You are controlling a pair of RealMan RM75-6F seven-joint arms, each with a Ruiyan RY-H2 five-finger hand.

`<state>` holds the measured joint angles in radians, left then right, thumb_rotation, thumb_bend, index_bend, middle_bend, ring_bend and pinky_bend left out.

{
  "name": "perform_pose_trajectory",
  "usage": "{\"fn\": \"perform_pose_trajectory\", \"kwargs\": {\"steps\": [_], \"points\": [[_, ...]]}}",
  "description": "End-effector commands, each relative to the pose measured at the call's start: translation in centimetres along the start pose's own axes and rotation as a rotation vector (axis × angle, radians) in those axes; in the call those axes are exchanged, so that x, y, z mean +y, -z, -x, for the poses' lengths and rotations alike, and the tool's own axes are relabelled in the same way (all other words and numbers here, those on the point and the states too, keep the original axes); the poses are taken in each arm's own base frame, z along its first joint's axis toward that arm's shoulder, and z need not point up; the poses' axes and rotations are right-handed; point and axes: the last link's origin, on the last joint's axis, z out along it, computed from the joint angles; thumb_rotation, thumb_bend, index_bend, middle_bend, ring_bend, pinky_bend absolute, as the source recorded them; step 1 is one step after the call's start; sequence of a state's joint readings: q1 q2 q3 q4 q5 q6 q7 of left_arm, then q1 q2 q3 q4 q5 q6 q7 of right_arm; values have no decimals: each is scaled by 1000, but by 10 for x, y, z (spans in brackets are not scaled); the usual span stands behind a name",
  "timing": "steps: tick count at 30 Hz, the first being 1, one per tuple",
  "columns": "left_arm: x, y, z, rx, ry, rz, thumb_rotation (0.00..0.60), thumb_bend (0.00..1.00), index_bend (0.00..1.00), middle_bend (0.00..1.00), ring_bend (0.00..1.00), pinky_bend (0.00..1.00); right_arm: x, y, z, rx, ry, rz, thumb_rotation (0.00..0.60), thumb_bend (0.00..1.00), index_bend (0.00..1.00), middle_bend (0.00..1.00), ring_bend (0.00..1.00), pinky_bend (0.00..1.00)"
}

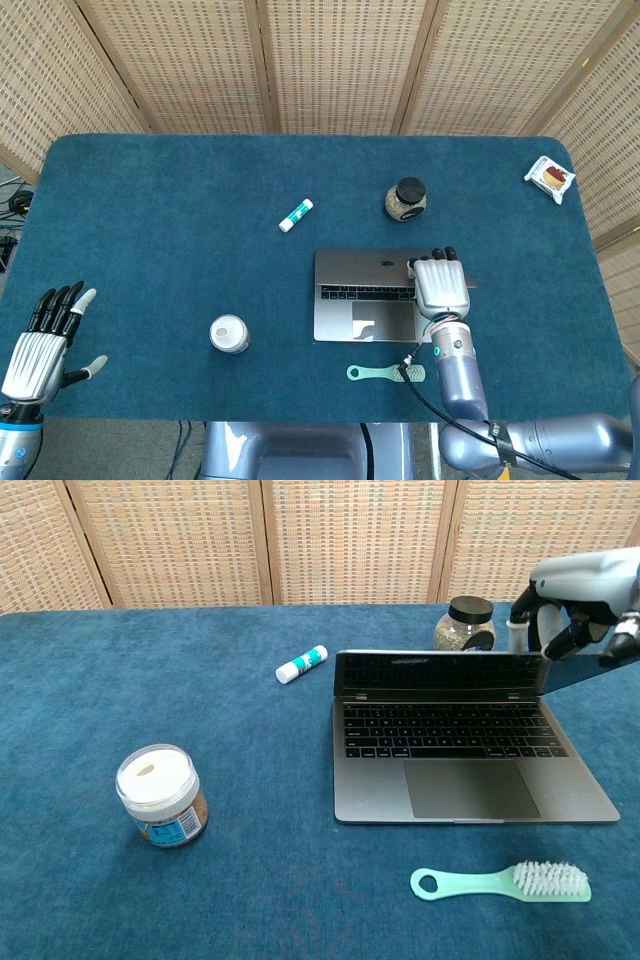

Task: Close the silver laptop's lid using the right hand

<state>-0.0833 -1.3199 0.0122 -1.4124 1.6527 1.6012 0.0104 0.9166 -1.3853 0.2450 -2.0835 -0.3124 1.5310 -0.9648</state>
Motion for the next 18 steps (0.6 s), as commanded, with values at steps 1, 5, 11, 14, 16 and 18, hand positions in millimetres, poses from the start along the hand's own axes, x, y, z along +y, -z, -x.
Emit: {"fn": "perform_pose_trajectory", "kwargs": {"steps": [1, 5, 11, 14, 16, 18], "points": [[0, 0, 0, 3, 0, 0, 600, 13, 0, 0, 0, 0, 1, 0, 3, -6, -3, -1, 600, 1000, 402, 391, 200, 123], [0, 1, -2, 8, 2, 1, 600, 12, 0, 0, 0, 0, 4, 1, 10, -16, -4, 0, 600, 1000, 402, 391, 200, 123], [1, 2, -3, 12, 1, 4, 600, 13, 0, 0, 0, 0, 11, 0, 23, -48, -21, 11, 600, 1000, 401, 389, 200, 123], [0, 2, -4, 20, 1, 2, 600, 13, 0, 0, 0, 0, 17, -1, 29, -65, -23, 19, 600, 1000, 402, 388, 200, 123], [0, 2, -5, 21, 1, 1, 600, 13, 0, 0, 0, 0, 20, -2, 33, -73, -24, 25, 600, 1000, 402, 388, 200, 123], [0, 2, -4, 19, -1, 2, 600, 13, 0, 0, 0, 0, 23, -3, 37, -82, -27, 29, 600, 1000, 401, 388, 200, 123]]}}
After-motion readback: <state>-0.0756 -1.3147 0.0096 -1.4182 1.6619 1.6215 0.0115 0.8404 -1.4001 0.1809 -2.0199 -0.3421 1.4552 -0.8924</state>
